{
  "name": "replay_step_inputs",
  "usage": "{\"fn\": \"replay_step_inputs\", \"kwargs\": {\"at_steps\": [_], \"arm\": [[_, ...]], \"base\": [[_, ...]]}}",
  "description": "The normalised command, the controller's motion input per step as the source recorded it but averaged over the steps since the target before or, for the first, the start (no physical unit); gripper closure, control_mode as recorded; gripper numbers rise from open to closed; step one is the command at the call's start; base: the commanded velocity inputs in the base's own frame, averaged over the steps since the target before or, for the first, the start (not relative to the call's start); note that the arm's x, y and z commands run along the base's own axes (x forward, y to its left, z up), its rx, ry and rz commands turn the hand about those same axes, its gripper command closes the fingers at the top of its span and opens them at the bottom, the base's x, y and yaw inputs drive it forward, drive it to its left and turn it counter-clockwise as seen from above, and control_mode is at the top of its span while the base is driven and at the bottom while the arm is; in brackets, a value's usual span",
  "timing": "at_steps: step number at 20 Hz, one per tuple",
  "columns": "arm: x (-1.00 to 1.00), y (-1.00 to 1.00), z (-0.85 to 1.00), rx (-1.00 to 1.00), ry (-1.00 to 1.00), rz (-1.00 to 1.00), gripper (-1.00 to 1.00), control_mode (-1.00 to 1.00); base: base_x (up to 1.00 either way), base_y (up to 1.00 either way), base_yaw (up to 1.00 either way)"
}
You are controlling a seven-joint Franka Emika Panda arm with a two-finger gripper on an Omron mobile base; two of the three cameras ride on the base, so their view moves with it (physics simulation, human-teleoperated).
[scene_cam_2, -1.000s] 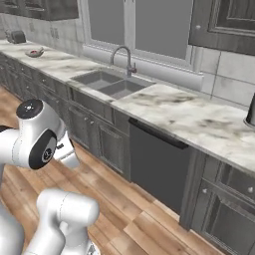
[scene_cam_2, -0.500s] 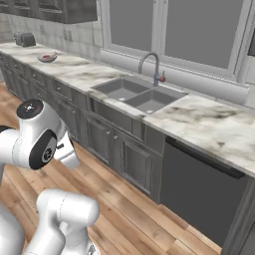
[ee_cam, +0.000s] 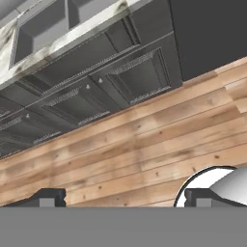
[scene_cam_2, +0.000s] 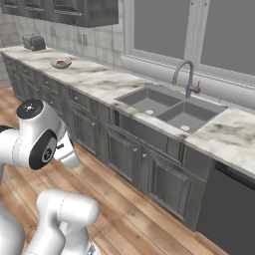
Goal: Place the bowl with the lemon and squash on the second highest shelf of the fridge. Place the bowl with the steaks on the top shelf of the fridge.
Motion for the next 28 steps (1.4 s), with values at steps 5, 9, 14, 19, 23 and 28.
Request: {"fn": "replay_step_inputs", "kwargs": {"at_steps": [5,9,14,19,23,28], "arm": [[0.00,0.00,0.00,0.00,0.00,0.00,-1.00,1.00],[0.00,0.00,0.00,0.00,0.00,0.00,-1.00,1.00],[0.00,0.00,0.00,0.00,0.00,0.00,-1.00,1.00],[0.00,0.00,0.00,0.00,0.00,0.00,-1.00,1.00],[0.00,0.00,0.00,0.00,0.00,0.00,-1.00,1.00],[0.00,0.00,0.00,0.00,0.00,0.00,-1.00,1.00]], "base": [[1.00,1.00,0.00],[1.00,1.00,0.00],[1.00,0.85,-0.06],[1.00,0.77,-0.18],[1.00,0.99,-0.34],[1.00,1.00,-0.40]]}}
